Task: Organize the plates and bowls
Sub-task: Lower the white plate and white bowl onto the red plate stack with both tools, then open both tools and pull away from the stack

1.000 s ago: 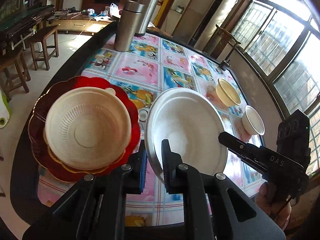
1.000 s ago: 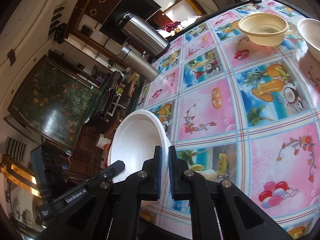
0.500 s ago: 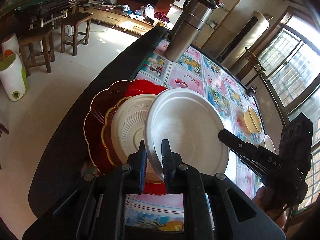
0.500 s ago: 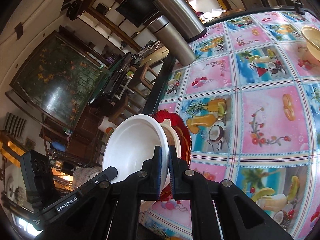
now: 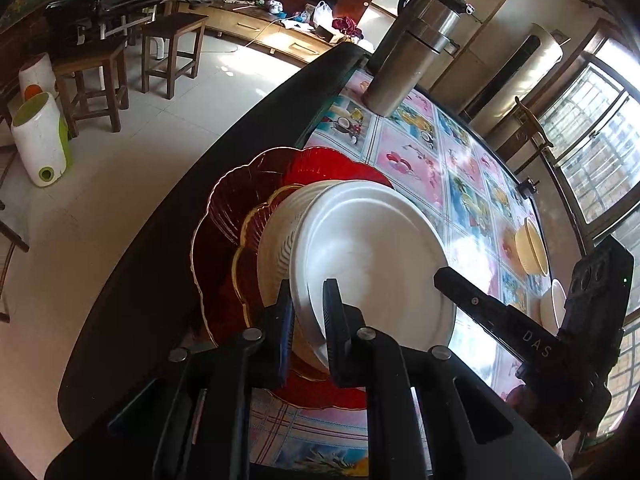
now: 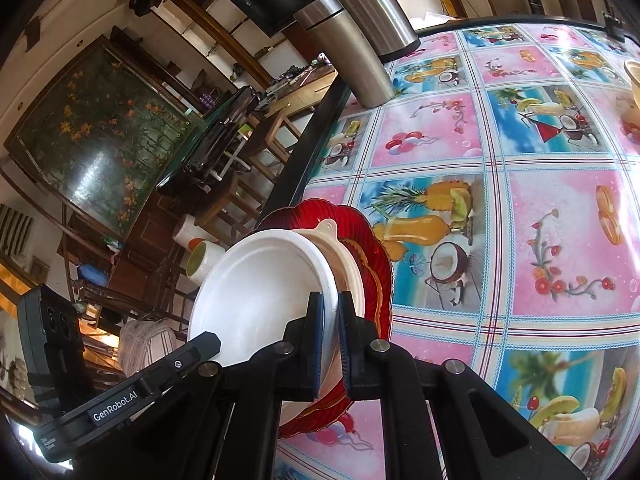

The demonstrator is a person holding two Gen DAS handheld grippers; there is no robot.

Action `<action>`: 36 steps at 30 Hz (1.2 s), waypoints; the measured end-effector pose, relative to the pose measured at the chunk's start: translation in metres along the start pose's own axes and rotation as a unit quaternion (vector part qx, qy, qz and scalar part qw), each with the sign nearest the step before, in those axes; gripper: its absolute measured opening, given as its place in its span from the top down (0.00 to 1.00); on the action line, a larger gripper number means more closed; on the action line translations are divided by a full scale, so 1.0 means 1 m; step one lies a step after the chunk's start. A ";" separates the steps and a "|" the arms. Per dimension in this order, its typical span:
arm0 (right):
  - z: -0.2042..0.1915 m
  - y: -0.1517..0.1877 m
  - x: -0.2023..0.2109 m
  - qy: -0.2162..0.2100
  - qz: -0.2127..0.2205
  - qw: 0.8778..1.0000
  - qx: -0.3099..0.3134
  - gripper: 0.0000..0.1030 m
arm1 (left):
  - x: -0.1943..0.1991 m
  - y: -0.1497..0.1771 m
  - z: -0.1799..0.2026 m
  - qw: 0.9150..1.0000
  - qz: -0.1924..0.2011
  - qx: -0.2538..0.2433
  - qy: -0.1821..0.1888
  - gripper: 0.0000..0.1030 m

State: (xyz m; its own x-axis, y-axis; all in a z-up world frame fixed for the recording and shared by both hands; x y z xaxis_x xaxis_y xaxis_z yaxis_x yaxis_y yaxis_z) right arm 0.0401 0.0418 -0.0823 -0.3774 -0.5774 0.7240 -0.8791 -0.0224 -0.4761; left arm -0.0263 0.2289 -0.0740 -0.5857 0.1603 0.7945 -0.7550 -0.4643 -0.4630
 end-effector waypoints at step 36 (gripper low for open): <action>0.163 0.009 0.101 0.088 0.126 0.986 -0.071 0.72 | -0.039 0.079 0.162 0.977 -0.068 -0.200 0.008 0.89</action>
State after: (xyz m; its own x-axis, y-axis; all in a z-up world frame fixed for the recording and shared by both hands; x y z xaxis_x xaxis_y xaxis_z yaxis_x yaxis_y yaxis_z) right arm 0.0414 -0.1492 -0.0950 -0.6232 -0.3995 0.6723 -0.7777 0.2255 -0.5868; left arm -0.0157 0.0446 -0.0774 -0.4749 0.2122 0.8541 -0.8787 -0.0608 -0.4735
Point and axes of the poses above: each gripper's, at about its wrist camera, not at the fingertips, and x roughly against the way its jaws point, z to its right, y to its underside, the point moved 2 cm from there along -x, roughly the way its jaws point, and after that the axes turned 3 degrees about y, right-handed, at the moved point
